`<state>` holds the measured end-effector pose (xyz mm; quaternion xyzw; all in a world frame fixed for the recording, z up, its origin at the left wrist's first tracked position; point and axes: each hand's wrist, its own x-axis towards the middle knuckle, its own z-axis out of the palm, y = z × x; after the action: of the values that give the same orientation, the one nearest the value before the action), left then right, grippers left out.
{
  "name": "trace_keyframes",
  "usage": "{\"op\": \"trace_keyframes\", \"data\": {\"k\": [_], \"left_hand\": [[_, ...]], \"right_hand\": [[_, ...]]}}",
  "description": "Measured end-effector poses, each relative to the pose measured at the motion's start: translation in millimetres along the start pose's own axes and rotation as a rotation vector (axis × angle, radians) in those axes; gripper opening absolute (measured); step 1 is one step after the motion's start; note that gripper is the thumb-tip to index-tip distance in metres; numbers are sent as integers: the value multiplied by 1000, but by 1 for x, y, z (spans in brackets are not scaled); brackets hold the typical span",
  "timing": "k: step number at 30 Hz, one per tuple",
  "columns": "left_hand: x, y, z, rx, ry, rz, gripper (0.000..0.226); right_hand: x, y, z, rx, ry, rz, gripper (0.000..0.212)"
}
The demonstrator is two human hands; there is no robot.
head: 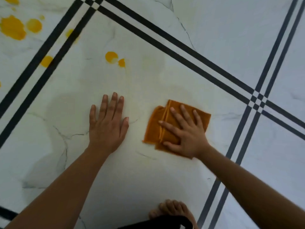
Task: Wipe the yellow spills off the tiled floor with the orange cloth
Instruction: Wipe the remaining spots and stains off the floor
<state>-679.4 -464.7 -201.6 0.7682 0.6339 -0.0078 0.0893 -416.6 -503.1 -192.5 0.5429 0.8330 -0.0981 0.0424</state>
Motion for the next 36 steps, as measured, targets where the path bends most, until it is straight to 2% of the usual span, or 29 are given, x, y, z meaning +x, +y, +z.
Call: {"op": "trace_keyframes", "data": {"k": [2, 5, 6, 7, 9, 11, 12, 14, 16, 17, 18, 21, 22, 24, 26, 28, 31, 34, 36], "left_hand": [[3, -3, -3, 1, 11, -6, 61], [10, -5, -4, -7, 16, -76, 60], [15, -7, -5, -9, 12, -118, 61], [18, -9, -6, -17, 4, -159, 61], [21, -11, -10, -24, -19, -239, 62], [22, -16, -16, -31, -28, -292, 62], [22, -18, -21, -36, -24, -318, 62], [25, -22, -30, -42, 8, -386, 62], [34, -22, -35, -60, 16, -419, 63], [39, -24, -36, -61, 18, -423, 63], [45, -27, -36, -57, 20, -427, 63], [57, -46, -30, -71, 11, -448, 65], [59, -54, -28, -72, 16, -453, 66], [61, -71, -26, -68, 44, -446, 65], [64, -91, -26, -44, 72, -426, 62], [66, -112, -27, -17, 92, -411, 60], [67, -138, -32, -36, 83, -425, 61], [70, -143, -42, -62, 114, -471, 63], [79, -136, -52, -109, 145, -503, 66]], "right_hand": [[30, 26, -4, 8, 45, 111, 67], [103, 18, -16, 113, 41, 437, 65], [114, 7, -17, 134, 47, 438, 66], [113, -3, -15, 139, 41, 364, 66], [86, -13, -7, 88, 1, 116, 65], [65, 1, -11, 75, -61, -26, 64], [74, 13, -14, 76, -77, -15, 64], [124, 17, -27, 128, -98, 126, 66], [174, -6, -39, 168, -123, 246, 67], [190, -23, -41, 168, -114, 238, 67], [198, -37, -40, 161, -103, 167, 67], [189, -38, -32, 34, -115, -208, 65], [197, -29, -33, 12, -106, -246, 64], [238, -23, -38, 14, -65, -117, 63], [281, -47, -40, 70, -27, 47, 63], [294, -85, -36, 56, -3, -2, 65], [279, -105, -32, 43, -62, -149, 65], [283, -95, -52, 289, -131, -100, 64], [282, -86, -73, 539, -51, 40, 58]]}}
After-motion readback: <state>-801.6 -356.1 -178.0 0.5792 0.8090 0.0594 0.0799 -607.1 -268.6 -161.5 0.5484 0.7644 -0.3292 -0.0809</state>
